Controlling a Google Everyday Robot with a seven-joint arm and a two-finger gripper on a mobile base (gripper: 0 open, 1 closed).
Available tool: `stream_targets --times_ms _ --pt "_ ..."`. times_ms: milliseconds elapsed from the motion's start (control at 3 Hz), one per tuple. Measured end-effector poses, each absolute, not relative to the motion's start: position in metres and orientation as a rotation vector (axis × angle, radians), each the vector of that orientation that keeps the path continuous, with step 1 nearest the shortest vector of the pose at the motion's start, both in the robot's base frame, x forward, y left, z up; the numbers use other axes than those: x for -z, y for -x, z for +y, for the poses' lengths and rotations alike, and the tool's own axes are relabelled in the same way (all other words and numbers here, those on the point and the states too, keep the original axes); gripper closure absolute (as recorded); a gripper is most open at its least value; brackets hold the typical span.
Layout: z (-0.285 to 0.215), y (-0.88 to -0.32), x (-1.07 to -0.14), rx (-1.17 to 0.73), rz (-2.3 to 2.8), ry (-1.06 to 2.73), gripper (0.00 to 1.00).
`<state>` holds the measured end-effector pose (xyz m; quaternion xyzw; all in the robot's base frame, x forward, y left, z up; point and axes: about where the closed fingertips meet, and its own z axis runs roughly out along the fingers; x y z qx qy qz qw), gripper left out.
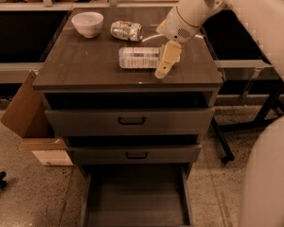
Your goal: Place blue plastic bottle into bottom drawer
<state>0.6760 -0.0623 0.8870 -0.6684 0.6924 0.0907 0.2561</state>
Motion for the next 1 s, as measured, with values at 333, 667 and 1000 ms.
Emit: stream_targets --times_ms 333,667,1000 --pt "-0.051 -0.686 -0.883 -0.260 1.880 1.833 0.00" --pt "-0.043 -0.698 -0.865 -0.273 1.919 1.847 0.00" --pt "-0.036 -0.706 -0.851 -0.293 1.944 1.860 0.00"
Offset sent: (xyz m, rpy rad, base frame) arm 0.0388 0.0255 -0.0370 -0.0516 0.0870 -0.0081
